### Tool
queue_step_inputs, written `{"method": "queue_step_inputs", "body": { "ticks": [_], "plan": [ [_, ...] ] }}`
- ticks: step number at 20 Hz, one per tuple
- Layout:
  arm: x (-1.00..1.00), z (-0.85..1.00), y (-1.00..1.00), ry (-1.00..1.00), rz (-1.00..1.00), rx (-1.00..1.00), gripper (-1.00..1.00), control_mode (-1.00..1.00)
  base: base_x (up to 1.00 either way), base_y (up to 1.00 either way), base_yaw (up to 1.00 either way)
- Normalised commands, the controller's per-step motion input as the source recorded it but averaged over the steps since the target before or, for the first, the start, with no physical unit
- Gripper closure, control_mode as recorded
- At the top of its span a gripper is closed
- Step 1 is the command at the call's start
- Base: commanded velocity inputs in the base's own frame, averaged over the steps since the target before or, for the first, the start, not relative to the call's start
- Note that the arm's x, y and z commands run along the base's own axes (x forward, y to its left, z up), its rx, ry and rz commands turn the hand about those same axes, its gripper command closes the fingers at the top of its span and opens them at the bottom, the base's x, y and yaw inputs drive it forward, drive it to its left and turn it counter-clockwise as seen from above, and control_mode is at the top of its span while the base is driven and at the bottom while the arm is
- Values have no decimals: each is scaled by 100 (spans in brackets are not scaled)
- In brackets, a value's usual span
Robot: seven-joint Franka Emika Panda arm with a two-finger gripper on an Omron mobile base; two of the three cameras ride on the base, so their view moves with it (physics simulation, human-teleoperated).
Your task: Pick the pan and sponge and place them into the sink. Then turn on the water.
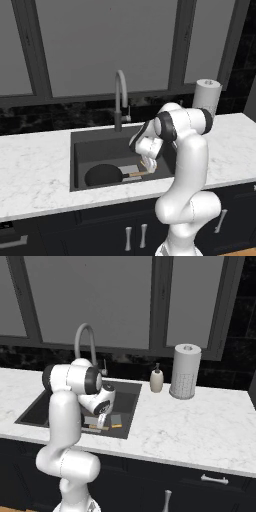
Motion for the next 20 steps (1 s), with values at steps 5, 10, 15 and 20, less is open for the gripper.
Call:
{"method": "queue_step_inputs", "body": {
  "ticks": [5,10,15,20],
  "plan": [
    [7,11,-2,0,0,-3,-100,-100,0,0,0],
    [0,73,-24,8,-2,-3,-100,-100,0,0,0],
    [1,86,-34,9,-7,0,-100,-100,0,0,0],
    [-1,67,-34,0,-7,2,-100,-100,0,0,0]
  ]
}}
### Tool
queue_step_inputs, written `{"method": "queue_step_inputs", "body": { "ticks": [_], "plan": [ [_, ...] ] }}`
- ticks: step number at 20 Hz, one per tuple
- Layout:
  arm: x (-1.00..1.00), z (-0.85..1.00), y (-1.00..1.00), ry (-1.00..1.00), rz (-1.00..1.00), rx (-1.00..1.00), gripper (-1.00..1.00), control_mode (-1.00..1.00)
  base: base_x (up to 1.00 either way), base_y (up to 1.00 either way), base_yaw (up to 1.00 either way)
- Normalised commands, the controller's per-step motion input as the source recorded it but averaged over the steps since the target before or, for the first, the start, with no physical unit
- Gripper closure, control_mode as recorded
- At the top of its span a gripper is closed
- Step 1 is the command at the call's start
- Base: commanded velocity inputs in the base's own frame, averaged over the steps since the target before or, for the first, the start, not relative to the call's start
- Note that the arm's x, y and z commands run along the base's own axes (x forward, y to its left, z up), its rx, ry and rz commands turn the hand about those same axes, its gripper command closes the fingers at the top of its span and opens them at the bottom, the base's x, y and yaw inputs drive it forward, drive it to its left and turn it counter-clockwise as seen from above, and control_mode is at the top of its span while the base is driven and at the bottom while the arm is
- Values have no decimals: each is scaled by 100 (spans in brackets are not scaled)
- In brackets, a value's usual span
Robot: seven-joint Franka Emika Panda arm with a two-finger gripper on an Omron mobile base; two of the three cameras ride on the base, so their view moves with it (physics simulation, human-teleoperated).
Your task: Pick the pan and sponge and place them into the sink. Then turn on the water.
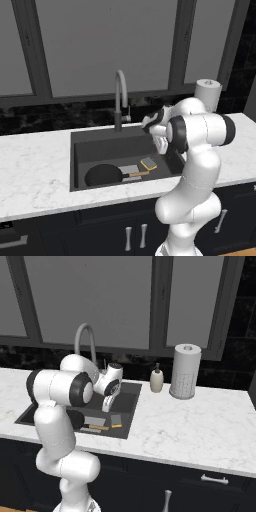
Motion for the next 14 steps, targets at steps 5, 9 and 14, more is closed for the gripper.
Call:
{"method": "queue_step_inputs", "body": {
  "ticks": [5,9,14],
  "plan": [
    [-39,59,-9,0,-4,0,-100,-100,0,0,0],
    [-53,44,0,1,-1,0,-100,-100,0,0,0],
    [-34,59,-3,-1,-2,4,-100,-100,0,0,0]
  ]
}}
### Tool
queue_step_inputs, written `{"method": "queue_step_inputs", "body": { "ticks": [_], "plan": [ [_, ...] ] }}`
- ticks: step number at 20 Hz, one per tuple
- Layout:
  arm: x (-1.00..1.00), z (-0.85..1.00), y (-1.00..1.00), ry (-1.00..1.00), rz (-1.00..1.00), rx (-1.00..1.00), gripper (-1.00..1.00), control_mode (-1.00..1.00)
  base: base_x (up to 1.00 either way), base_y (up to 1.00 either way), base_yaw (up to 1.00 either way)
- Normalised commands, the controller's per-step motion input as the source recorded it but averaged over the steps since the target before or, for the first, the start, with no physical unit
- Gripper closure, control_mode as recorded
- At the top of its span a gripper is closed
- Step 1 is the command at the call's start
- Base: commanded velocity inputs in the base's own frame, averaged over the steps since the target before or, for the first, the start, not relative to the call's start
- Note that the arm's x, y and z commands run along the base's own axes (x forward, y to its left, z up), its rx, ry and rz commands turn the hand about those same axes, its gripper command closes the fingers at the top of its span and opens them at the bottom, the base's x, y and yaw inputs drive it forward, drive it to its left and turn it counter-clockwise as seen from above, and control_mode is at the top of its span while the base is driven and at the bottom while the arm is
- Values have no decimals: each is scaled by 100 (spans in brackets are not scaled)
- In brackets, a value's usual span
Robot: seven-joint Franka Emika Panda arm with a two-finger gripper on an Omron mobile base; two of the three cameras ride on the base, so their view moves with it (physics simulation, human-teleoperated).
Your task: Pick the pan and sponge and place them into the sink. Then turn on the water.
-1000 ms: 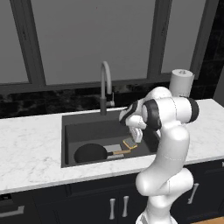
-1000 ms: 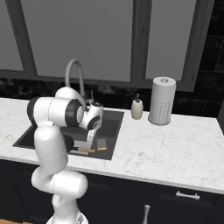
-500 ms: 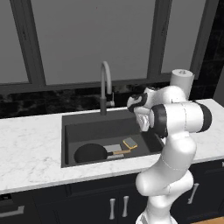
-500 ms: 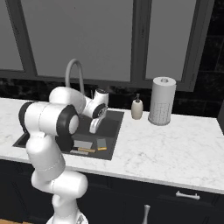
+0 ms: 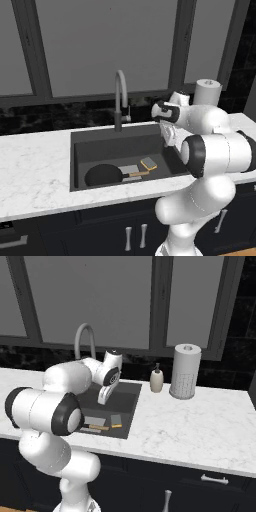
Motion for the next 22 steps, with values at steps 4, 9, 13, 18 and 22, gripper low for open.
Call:
{"method": "queue_step_inputs", "body": {
  "ticks": [4,9,13,18,22],
  "plan": [
    [-13,26,-13,-13,-11,25,-100,-100,0,0,0],
    [-9,25,-8,-10,-16,27,-100,-100,0,0,0],
    [0,75,0,3,-17,18,-100,-100,0,0,0],
    [0,57,0,3,-14,20,-100,-100,0,0,0],
    [0,2,4,-4,-4,30,-100,-100,0,0,0]
  ]
}}
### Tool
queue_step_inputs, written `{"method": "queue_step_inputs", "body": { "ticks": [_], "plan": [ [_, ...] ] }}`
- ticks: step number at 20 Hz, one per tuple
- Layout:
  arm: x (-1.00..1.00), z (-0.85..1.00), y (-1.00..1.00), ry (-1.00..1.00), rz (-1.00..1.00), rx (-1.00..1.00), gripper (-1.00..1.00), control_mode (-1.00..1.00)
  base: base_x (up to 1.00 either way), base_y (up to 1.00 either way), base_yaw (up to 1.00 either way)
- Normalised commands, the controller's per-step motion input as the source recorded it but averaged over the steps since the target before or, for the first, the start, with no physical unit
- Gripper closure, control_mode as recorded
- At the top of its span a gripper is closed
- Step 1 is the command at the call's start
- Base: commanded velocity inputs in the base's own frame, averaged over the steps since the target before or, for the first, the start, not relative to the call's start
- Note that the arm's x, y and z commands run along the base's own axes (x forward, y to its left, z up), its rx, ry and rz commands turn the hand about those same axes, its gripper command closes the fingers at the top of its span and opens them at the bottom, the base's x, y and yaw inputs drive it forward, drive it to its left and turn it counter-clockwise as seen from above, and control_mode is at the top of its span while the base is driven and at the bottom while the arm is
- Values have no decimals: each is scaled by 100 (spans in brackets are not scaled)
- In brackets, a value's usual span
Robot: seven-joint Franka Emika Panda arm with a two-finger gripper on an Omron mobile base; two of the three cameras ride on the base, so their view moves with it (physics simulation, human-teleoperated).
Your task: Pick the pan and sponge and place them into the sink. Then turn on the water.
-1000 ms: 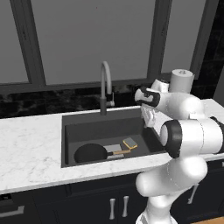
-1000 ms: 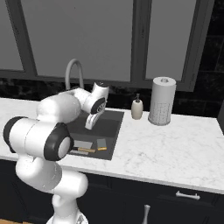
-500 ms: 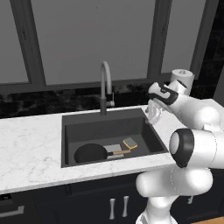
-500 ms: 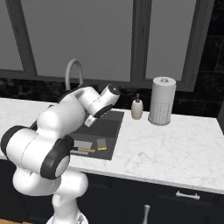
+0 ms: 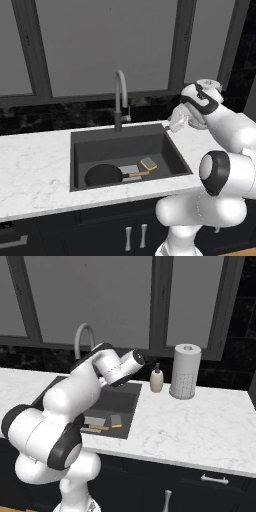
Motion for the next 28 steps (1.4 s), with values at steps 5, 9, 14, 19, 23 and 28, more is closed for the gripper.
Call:
{"method": "queue_step_inputs", "body": {
  "ticks": [5,9,14,19,23,28],
  "plan": [
    [-1,0,1,-10,0,24,-100,-100,0,0,0],
    [-4,0,10,-21,0,15,-100,-100,0,0,0],
    [0,4,19,-19,0,15,-100,-100,0,0,0],
    [0,7,17,-10,0,9,-100,-100,0,0,0],
    [0,23,3,1,-1,6,-100,-100,0,0,0],
    [1,18,0,4,-8,5,-100,-100,0,0,0]
  ]
}}
